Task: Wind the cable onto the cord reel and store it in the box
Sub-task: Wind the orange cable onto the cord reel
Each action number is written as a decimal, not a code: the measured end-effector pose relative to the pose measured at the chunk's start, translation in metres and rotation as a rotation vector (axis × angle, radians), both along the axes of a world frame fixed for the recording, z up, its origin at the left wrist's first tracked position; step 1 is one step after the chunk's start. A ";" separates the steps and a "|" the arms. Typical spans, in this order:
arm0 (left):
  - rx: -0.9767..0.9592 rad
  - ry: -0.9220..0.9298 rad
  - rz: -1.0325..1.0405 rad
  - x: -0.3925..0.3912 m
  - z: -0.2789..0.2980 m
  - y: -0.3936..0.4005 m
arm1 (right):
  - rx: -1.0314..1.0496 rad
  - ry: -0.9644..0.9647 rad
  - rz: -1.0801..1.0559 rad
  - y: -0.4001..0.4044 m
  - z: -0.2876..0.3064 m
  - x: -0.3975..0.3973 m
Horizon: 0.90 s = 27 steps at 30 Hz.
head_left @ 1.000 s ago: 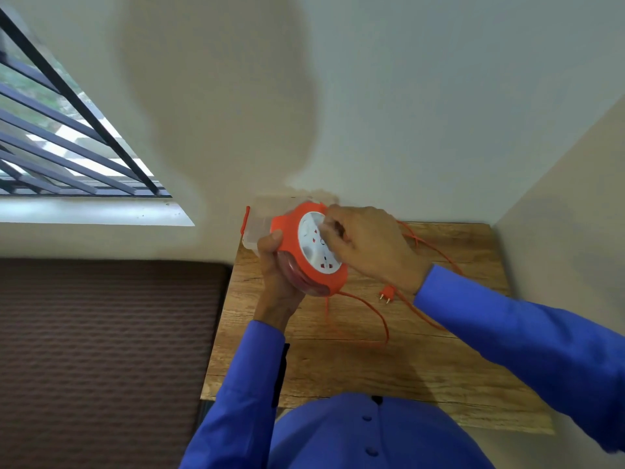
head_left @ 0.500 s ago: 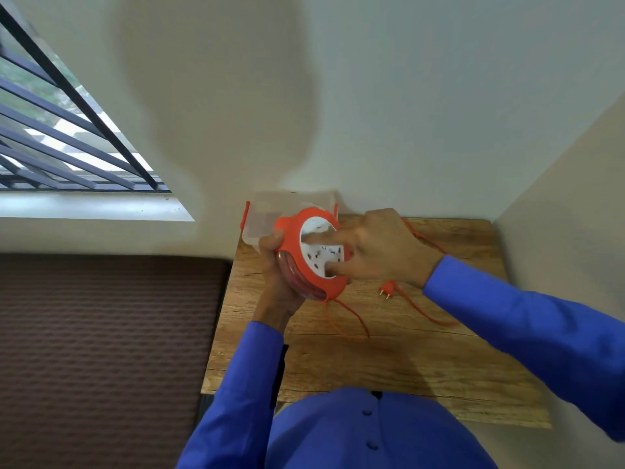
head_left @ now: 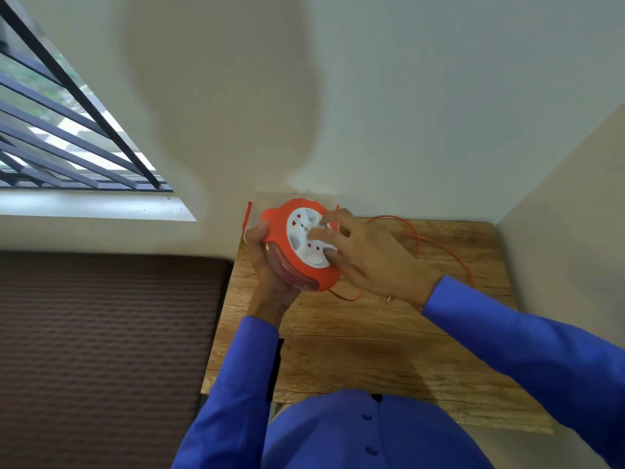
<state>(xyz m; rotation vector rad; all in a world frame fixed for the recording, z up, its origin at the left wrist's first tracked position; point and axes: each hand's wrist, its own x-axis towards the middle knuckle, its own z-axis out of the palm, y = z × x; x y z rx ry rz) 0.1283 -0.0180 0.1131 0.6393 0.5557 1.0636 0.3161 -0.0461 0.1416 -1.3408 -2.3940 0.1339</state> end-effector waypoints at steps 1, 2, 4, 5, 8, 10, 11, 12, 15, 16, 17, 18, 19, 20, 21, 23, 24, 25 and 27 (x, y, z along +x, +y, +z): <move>-0.018 0.006 -0.020 -0.002 -0.001 0.000 | -0.036 -0.091 0.051 0.000 0.000 0.005; -0.029 0.010 -0.047 -0.003 -0.004 0.001 | -0.042 -0.174 0.081 0.000 0.002 0.007; -0.051 0.012 -0.106 -0.004 -0.010 -0.001 | -0.001 -0.281 0.119 0.000 0.008 0.010; -0.069 0.008 -0.142 -0.004 -0.013 -0.002 | 0.028 -0.311 0.134 0.000 0.010 0.010; -0.132 -0.042 -0.252 -0.004 -0.020 -0.003 | 0.099 -0.324 0.106 0.003 0.015 0.007; -0.094 -0.026 -0.258 -0.002 -0.023 -0.002 | 0.004 -0.174 -0.057 0.008 0.016 0.003; -0.066 0.005 -0.253 0.000 -0.023 -0.001 | -0.069 -0.074 -0.156 0.010 0.016 0.000; -0.047 0.039 -0.247 0.003 -0.023 -0.002 | -0.125 0.017 -0.249 0.013 0.015 -0.003; -0.039 0.080 -0.166 0.008 -0.019 -0.003 | -0.281 0.266 -0.448 0.022 0.009 -0.011; -0.005 0.098 -0.140 0.009 -0.017 -0.003 | -0.403 0.385 -0.496 0.022 0.006 -0.013; 0.046 0.122 -0.126 0.010 -0.016 -0.001 | -0.515 0.477 -0.528 0.021 0.002 -0.015; 0.089 0.124 -0.129 0.009 -0.016 0.001 | -0.568 0.507 -0.549 0.018 -0.002 -0.019; 0.089 0.125 -0.116 0.007 -0.015 0.001 | -0.524 0.445 -0.559 0.017 -0.004 -0.022; 0.044 0.113 -0.097 0.007 -0.015 0.001 | -0.421 0.322 -0.560 0.017 -0.006 -0.025; 0.002 0.099 -0.068 0.005 -0.016 0.001 | -0.299 0.192 -0.543 0.014 -0.006 -0.026; -0.018 0.059 -0.040 -0.002 -0.021 0.002 | -0.099 0.051 -0.376 0.010 -0.003 -0.024; -0.031 0.044 -0.026 -0.006 -0.022 0.004 | -0.081 0.008 -0.238 0.009 -0.001 -0.020; -0.054 0.040 -0.017 -0.010 -0.022 0.005 | -0.111 -0.036 -0.104 0.008 0.000 -0.016; -0.094 0.029 -0.058 -0.013 -0.021 0.006 | -0.169 -0.131 0.071 0.006 -0.001 -0.006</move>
